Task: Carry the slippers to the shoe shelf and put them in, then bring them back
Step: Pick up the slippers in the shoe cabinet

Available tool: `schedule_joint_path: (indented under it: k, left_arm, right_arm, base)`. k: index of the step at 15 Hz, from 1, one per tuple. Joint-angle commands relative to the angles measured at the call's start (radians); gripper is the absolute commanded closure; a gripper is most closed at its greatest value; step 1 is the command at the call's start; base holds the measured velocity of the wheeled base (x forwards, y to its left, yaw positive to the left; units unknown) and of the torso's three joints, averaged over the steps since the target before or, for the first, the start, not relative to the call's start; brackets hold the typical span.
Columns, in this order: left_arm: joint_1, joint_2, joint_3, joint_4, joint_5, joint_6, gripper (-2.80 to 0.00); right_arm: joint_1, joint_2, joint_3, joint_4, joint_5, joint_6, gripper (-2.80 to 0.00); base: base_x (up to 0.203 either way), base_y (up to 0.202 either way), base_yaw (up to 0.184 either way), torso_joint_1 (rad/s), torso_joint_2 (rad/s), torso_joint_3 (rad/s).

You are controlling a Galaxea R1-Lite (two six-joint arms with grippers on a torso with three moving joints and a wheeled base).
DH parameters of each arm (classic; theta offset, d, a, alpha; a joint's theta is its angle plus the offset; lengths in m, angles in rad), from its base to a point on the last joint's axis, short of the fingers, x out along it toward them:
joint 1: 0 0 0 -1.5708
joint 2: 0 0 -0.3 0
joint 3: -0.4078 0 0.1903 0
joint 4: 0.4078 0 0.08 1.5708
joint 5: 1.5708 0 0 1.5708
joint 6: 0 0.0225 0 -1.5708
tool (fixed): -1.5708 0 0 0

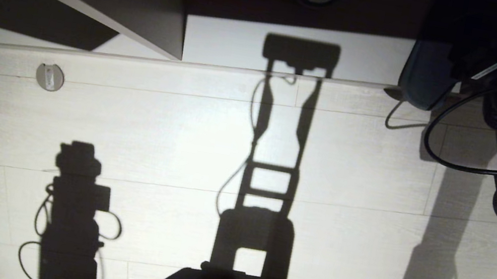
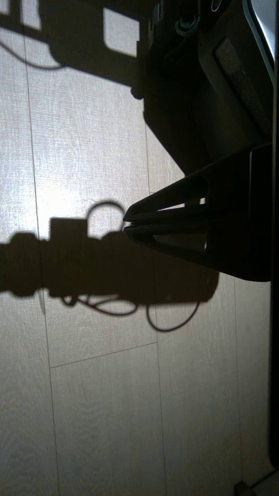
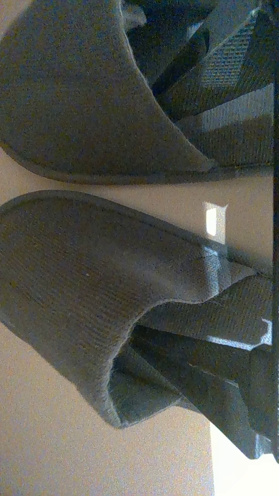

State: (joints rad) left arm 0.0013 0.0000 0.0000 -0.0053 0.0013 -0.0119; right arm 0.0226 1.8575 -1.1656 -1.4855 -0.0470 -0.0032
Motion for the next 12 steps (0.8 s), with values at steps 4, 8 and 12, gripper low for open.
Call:
schedule_joint_path:
  k: [4,8,12]
  left_arm:
    - [0.000,0.000,0.000,-0.001,0.002,0.000,0.00]
    - [0.000,0.000,0.000,-0.001,0.002,0.000,0.00]
    - [0.000,0.000,0.000,-0.001,0.002,0.000,0.00]
  right_arm:
    - [-0.001,0.025,-0.022,-0.010,-0.001,0.003,-2.80]
    - [-0.001,0.058,-0.061,-0.015,-0.001,0.001,-2.80]
    - [-0.001,0.075,-0.084,-0.016,-0.001,0.001,-2.80]
  base:
    - [0.000,0.000,0.000,0.000,0.00,0.000]
    - [0.000,0.000,0.000,0.000,0.00,0.000]
    - [0.000,0.000,0.000,0.000,0.00,0.000]
